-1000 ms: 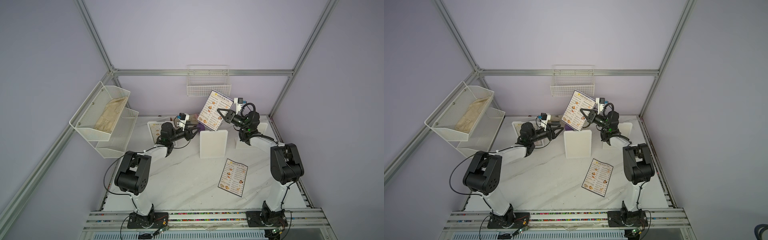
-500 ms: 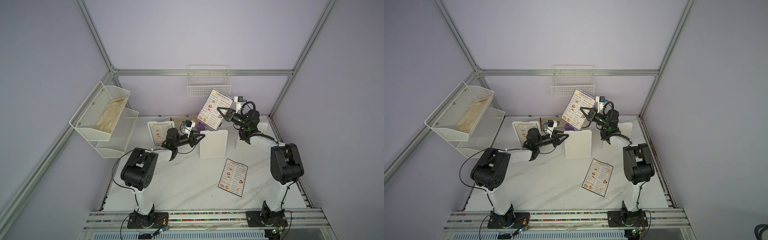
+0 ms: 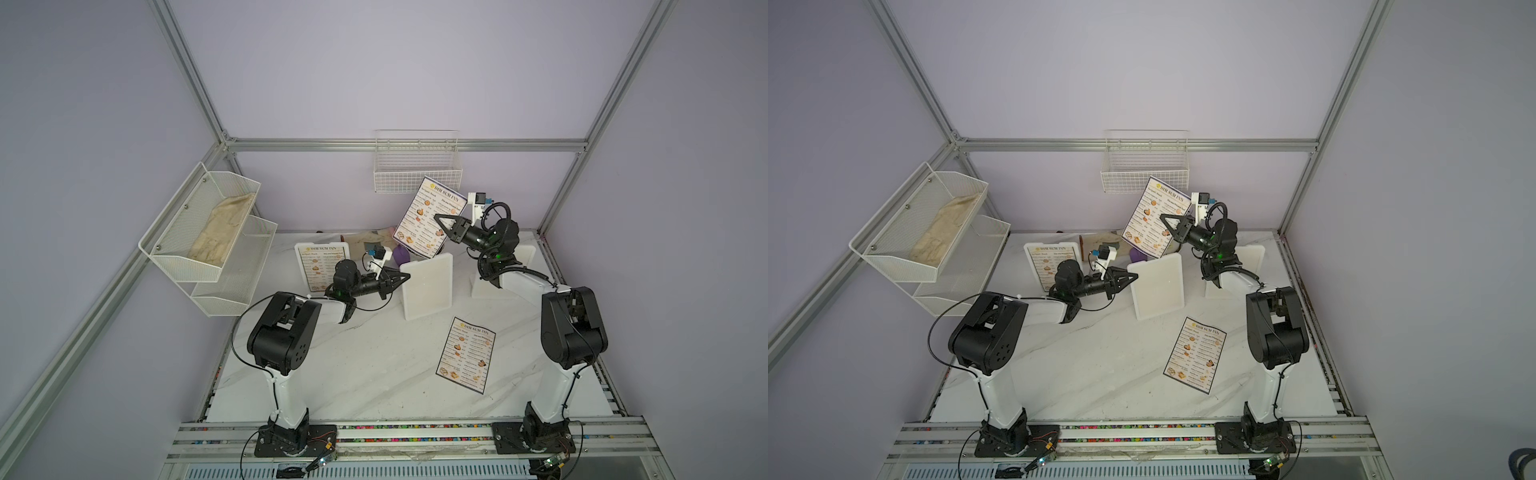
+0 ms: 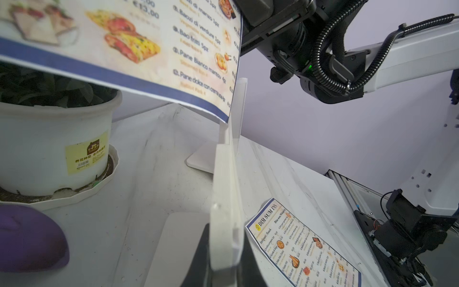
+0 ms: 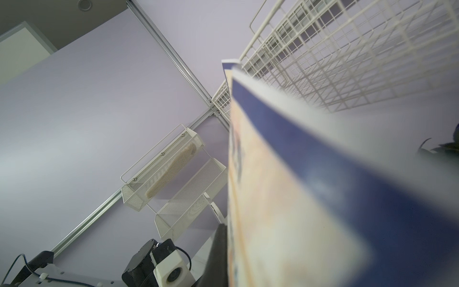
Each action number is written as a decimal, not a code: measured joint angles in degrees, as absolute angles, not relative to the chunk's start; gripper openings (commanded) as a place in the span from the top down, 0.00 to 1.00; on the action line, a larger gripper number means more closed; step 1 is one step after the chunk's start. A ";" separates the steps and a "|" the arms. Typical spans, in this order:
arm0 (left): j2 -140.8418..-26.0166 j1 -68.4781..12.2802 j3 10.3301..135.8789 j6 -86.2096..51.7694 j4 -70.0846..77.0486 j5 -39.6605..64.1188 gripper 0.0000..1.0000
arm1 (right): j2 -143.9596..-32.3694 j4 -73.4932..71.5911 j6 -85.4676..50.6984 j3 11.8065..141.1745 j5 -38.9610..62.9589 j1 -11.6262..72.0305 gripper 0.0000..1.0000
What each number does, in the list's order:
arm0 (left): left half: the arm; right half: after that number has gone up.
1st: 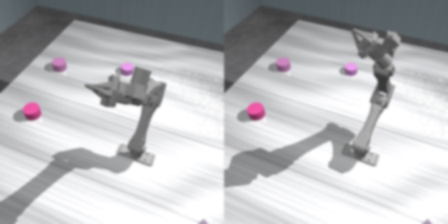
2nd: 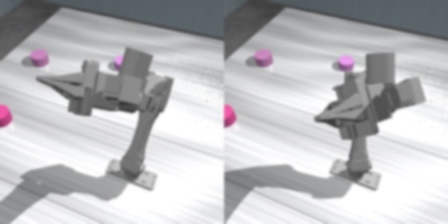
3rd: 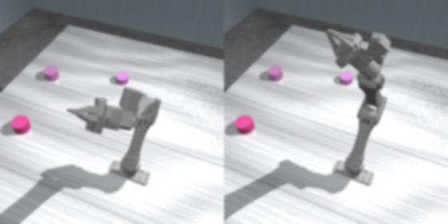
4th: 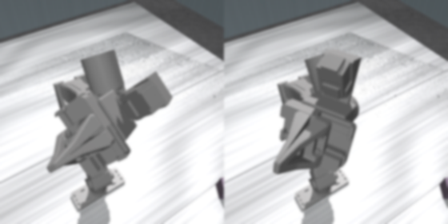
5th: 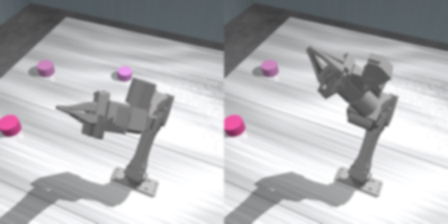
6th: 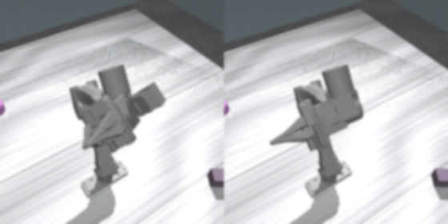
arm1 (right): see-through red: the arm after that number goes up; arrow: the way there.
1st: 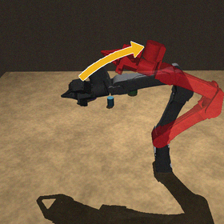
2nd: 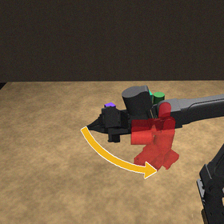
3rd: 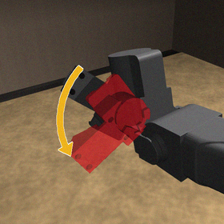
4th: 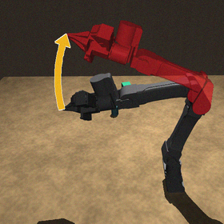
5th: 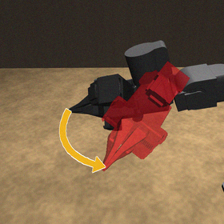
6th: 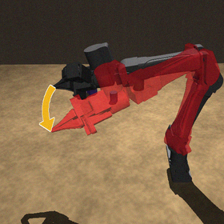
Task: Insert the menus into the narrow rack
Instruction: Move the narrow rack to the center of the board.
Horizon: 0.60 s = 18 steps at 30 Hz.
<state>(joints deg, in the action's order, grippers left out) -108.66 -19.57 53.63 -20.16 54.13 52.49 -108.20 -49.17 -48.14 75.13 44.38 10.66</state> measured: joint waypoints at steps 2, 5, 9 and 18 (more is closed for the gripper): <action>-108.01 -19.53 52.34 -20.16 54.85 53.56 1.00 | -108.20 -49.17 -48.12 75.13 44.40 10.66 1.00; -105.65 -19.42 49.32 -20.16 55.22 55.13 1.00 | -108.20 -49.21 -48.12 75.07 44.40 10.66 1.00; -100.99 -19.07 44.58 -19.99 54.22 57.34 1.00 | -107.66 -49.21 -47.97 74.11 44.38 10.66 1.00; -88.97 -18.79 38.46 -15.79 43.27 59.53 1.00 | -104.49 -49.56 -47.64 72.16 44.36 10.66 1.00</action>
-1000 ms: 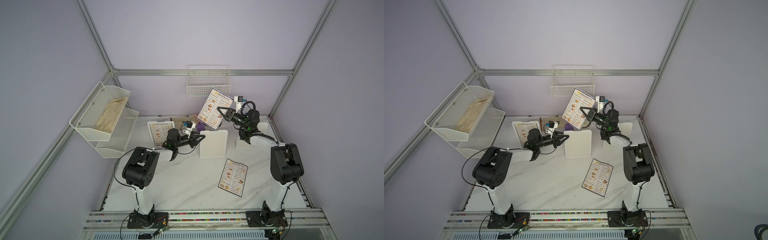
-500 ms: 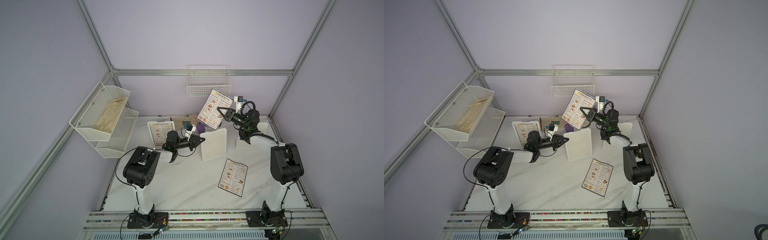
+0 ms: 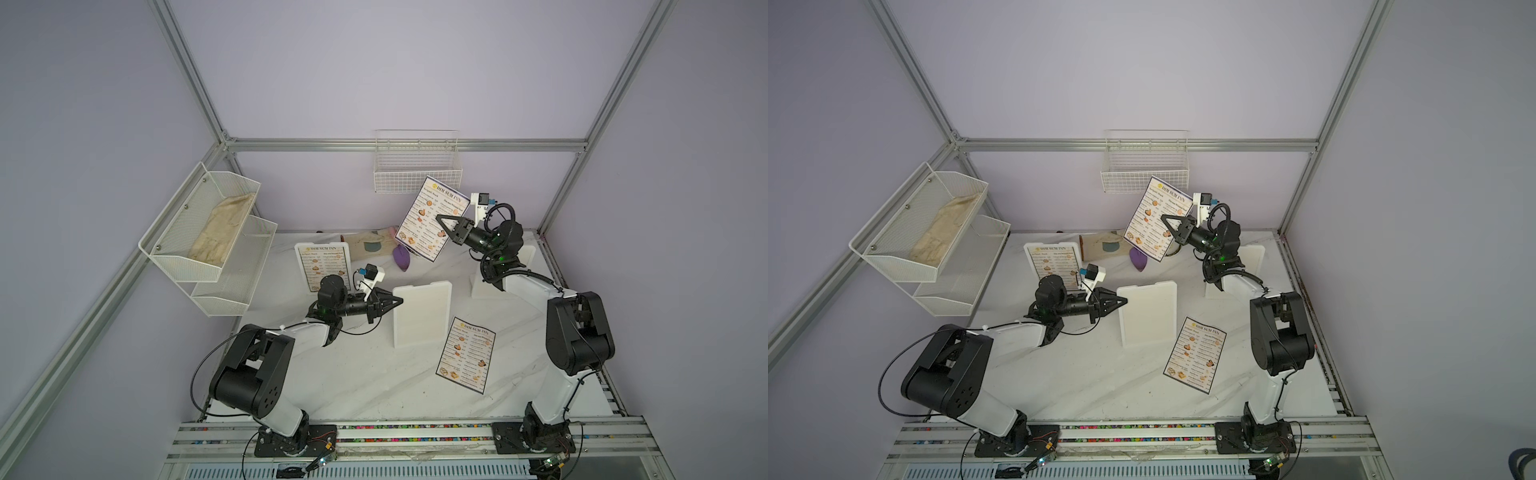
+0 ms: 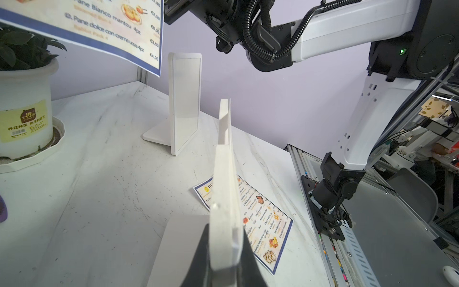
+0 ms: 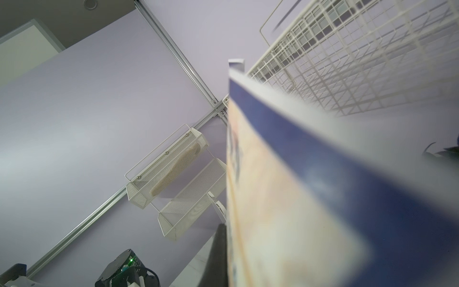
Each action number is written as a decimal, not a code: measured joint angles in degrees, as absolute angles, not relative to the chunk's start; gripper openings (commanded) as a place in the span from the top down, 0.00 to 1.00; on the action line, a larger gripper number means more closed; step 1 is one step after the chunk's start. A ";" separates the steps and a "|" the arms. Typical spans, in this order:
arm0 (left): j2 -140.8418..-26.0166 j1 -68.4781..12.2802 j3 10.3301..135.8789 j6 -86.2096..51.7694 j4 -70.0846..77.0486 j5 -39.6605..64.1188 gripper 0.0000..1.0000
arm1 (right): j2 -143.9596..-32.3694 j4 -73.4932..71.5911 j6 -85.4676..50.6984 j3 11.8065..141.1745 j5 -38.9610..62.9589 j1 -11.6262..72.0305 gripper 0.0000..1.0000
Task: Insert the menus into the narrow rack
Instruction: Move the narrow rack to the center of the board.
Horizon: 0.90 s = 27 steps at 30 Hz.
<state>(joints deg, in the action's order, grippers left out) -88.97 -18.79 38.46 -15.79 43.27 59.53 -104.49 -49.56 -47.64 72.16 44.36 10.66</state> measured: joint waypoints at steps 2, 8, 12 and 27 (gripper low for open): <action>-87.26 -18.74 37.69 -14.85 41.54 59.53 1.00 | -103.92 -49.78 -47.64 71.59 44.38 10.66 1.00; -86.50 -18.37 36.29 -12.80 39.94 59.92 1.00 | -103.81 -49.95 -47.62 70.41 44.40 10.66 1.00; -88.18 -17.63 36.29 -12.93 41.87 60.60 0.98 | -103.81 -49.93 -47.42 70.04 44.42 10.66 1.00; -88.82 -15.66 36.29 -12.38 37.08 53.10 0.64 | -103.70 -50.26 -47.31 69.41 45.08 10.66 1.00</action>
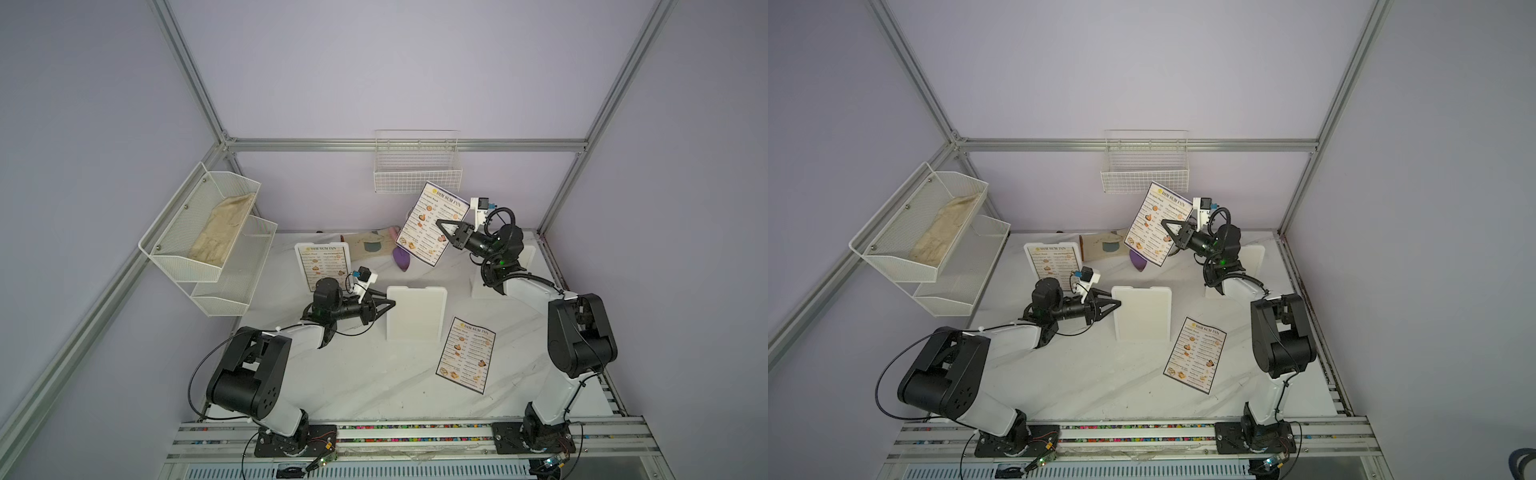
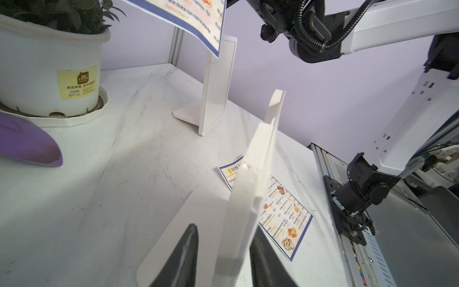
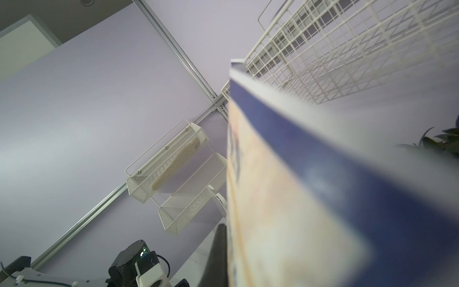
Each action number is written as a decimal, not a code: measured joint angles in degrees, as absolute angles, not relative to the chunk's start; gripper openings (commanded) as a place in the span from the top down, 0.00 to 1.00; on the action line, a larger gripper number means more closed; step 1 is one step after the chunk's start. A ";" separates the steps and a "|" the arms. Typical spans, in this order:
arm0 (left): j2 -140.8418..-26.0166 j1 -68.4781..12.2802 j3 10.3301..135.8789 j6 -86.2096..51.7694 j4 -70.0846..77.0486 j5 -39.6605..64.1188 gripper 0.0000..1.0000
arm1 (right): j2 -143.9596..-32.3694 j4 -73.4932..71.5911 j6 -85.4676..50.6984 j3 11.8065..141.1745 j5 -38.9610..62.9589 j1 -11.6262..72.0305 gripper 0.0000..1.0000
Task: Insert the menus into the narrow rack
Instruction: Move the narrow rack to the center of the board, then insert the menu into the narrow rack.
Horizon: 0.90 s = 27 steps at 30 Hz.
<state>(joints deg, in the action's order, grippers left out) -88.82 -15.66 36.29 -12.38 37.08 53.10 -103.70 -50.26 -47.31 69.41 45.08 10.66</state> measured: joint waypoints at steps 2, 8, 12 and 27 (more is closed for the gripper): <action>-87.85 -15.64 36.29 -11.70 34.98 50.78 0.65 | -103.59 -50.70 -47.35 69.25 45.52 10.66 1.00; -83.35 -15.59 36.16 -10.52 31.09 47.03 0.58 | -102.00 -51.29 -47.53 68.18 46.65 10.94 1.00; -79.15 -15.46 36.29 -11.27 30.59 47.16 0.55 | -101.12 -52.66 -47.97 68.18 48.01 11.35 1.00; -81.38 -12.67 47.13 -23.88 36.93 55.16 0.54 | -96.36 -59.99 -48.93 63.70 52.93 12.88 1.00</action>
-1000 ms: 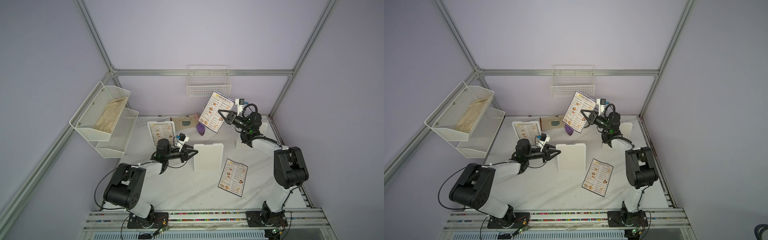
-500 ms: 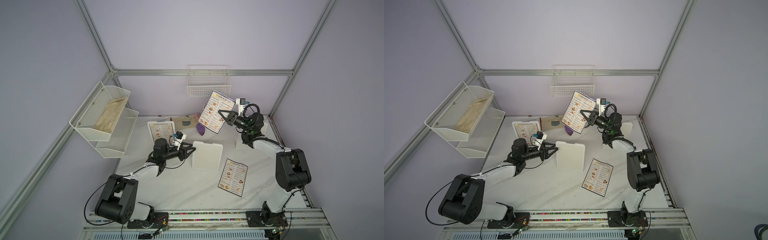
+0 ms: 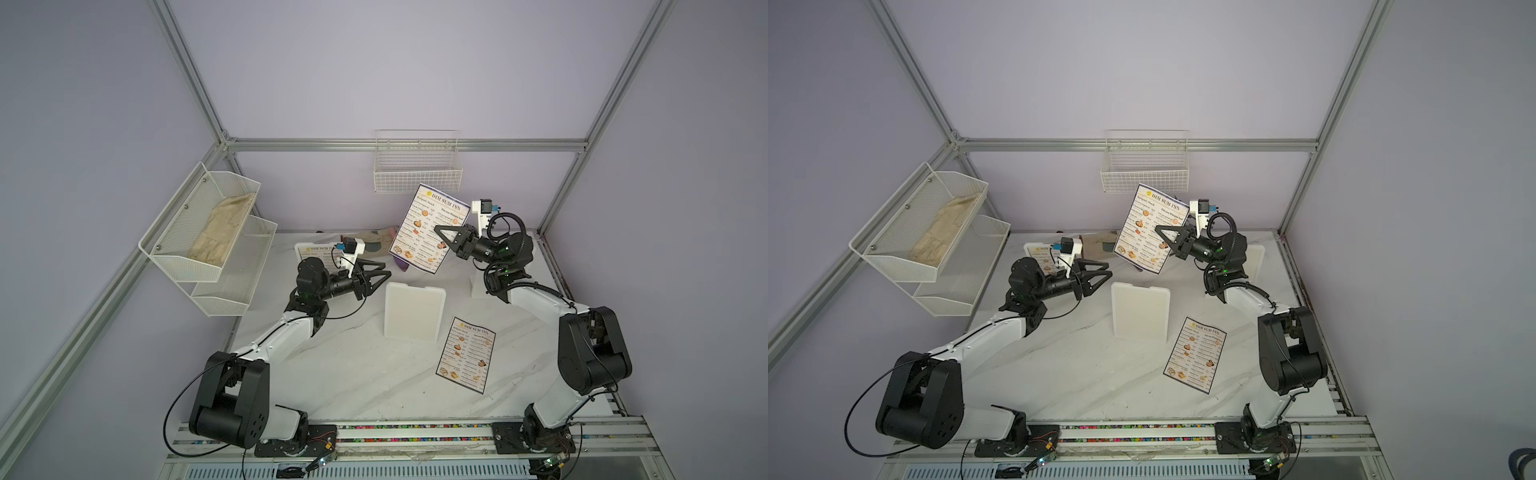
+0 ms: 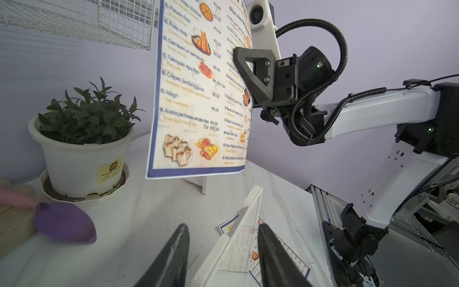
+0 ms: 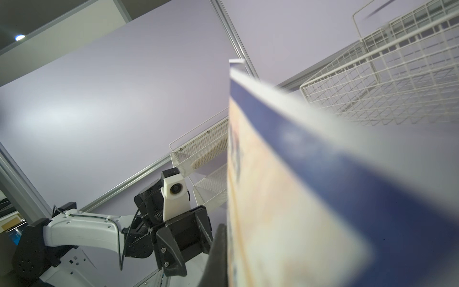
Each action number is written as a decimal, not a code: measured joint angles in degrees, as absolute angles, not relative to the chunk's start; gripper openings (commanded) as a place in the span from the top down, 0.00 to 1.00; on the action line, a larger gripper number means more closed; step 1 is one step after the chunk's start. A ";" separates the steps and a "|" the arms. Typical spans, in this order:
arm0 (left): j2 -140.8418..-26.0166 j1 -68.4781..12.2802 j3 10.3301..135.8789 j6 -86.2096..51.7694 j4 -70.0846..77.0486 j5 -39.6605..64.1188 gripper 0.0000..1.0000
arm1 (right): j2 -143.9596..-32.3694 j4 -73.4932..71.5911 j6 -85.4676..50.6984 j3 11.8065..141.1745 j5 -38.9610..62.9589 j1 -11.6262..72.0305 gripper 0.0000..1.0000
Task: Insert the menus into the narrow rack
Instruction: Insert the menu into the narrow rack.
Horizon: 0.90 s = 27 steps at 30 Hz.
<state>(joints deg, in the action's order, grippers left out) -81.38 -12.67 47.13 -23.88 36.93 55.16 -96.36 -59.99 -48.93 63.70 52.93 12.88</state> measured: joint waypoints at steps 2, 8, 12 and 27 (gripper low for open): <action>-83.53 -12.25 47.92 -26.30 39.51 56.36 0.55 | -96.12 -61.12 -49.01 63.29 53.36 12.99 1.00; -86.78 -12.01 49.69 -30.94 42.92 58.85 0.55 | -96.12 -64.01 -49.25 62.81 55.00 14.66 1.00; -86.78 -12.01 50.92 -32.14 44.21 59.70 0.54 | -96.12 -64.40 -48.93 62.81 55.29 16.25 1.00; -86.00 -12.01 51.68 -33.43 45.50 60.29 0.93 | -96.14 -63.59 -47.13 62.70 53.49 17.76 1.00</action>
